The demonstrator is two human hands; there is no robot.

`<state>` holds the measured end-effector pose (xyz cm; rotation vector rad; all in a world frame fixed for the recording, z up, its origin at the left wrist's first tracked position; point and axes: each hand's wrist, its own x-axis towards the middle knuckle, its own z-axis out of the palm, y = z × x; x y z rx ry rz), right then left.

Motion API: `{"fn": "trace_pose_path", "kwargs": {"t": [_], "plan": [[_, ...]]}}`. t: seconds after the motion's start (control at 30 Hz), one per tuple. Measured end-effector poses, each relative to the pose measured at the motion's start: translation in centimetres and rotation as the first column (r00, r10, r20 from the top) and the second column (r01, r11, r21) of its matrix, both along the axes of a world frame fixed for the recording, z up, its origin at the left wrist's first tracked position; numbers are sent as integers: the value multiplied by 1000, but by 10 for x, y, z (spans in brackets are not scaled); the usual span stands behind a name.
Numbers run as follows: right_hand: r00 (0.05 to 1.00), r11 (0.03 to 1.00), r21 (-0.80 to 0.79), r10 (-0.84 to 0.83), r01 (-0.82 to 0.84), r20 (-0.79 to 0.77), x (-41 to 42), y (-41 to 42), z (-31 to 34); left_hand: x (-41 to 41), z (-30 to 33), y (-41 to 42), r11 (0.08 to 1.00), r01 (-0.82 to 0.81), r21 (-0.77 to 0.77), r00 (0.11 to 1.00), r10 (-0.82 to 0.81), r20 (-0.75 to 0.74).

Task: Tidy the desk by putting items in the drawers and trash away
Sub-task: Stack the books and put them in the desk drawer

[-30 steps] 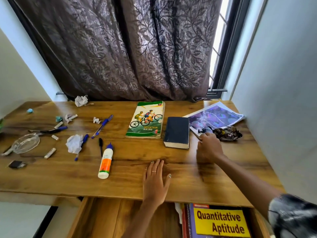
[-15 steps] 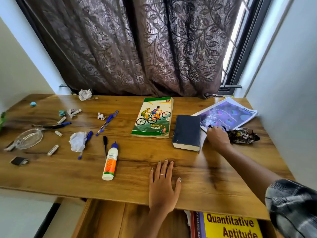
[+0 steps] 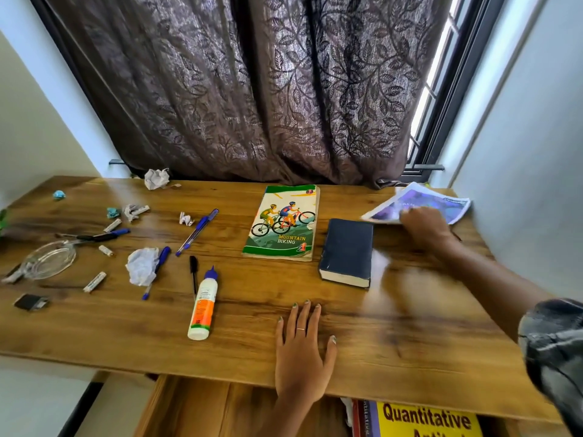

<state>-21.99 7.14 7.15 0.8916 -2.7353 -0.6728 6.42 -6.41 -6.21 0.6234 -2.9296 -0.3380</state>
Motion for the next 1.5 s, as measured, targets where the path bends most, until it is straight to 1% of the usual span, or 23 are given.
{"fn": "trace_pose_path", "kwargs": {"t": [0.07,0.13,0.23,0.3,0.37,0.4,0.43,0.47,0.5,0.53,0.57,0.6,0.63,0.67,0.73,0.8,0.87,0.93,1.07,1.2,1.27,1.4,1.5], "plan": [[997,995,-93,24,-30,-68,-13,9,25,0,2,0,1000,11,11,1000,-11,12],[992,955,-285,45,-77,-117,-21,15,52,1,3,1,1000,18,15,1000,-18,2],[971,843,-509,61,-173,-230,-19,16,83,1,7,1,997,2,82,1000,-3,14],[949,744,-603,135,-286,-283,1,11,92,4,11,0,992,-1,129,1000,3,-15],[882,627,-625,263,-465,-392,35,6,90,2,16,-2,962,-5,272,992,40,-120],[818,580,-581,342,-571,-462,58,4,83,1,18,-4,905,-9,426,979,94,-179],[746,544,-514,425,-663,-513,82,4,70,0,26,-8,775,5,632,956,181,-229],[682,498,-467,504,-730,-530,106,4,53,0,35,-13,554,43,832,926,290,-240],[638,442,-462,575,-769,-511,130,5,32,2,41,-20,304,98,948,900,379,-215],[602,388,-476,643,-789,-474,153,7,11,4,43,-31,88,147,985,874,455,-171],[571,357,-487,707,-797,-417,173,11,-8,7,45,-43,-59,169,984,859,498,-117],[555,362,-485,756,-796,-346,191,15,-24,12,46,-54,-151,151,977,862,504,-56],[543,388,-465,796,-796,-265,205,20,-36,19,49,-63,-185,82,979,877,480,17],[531,410,-442,825,-798,-194,214,24,-46,25,47,-69,-191,10,982,896,437,76],[517,438,-426,852,-792,-85,227,25,-58,32,45,-75,-188,-55,981,918,377,124],[491,433,-445,871,-784,-16,233,21,-63,35,38,-79,-134,-74,988,896,427,125],[498,436,-493,867,-753,7,233,15,-66,36,34,-83,-48,-121,991,849,512,128],[536,450,-553,844,-701,7,232,4,-59,41,32,-88,-18,-172,985,825,544,154],[666,539,-582,746,-609,-7,211,-34,-36,53,29,-103,30,-244,969,831,522,193],[759,616,-718,622,-323,193,171,-98,-25,55,30,-104,64,-266,962,844,498,200],[785,679,-701,550,-220,286,149,-131,-27,54,31,-101,93,-271,958,845,500,190],[792,799,-595,417,-86,446,120,-189,-40,55,32,-99,106,-255,961,842,513,167],[786,879,-471,340,-72,515,108,-218,-55,55,33,-100,123,-237,964,842,521,140]]}}
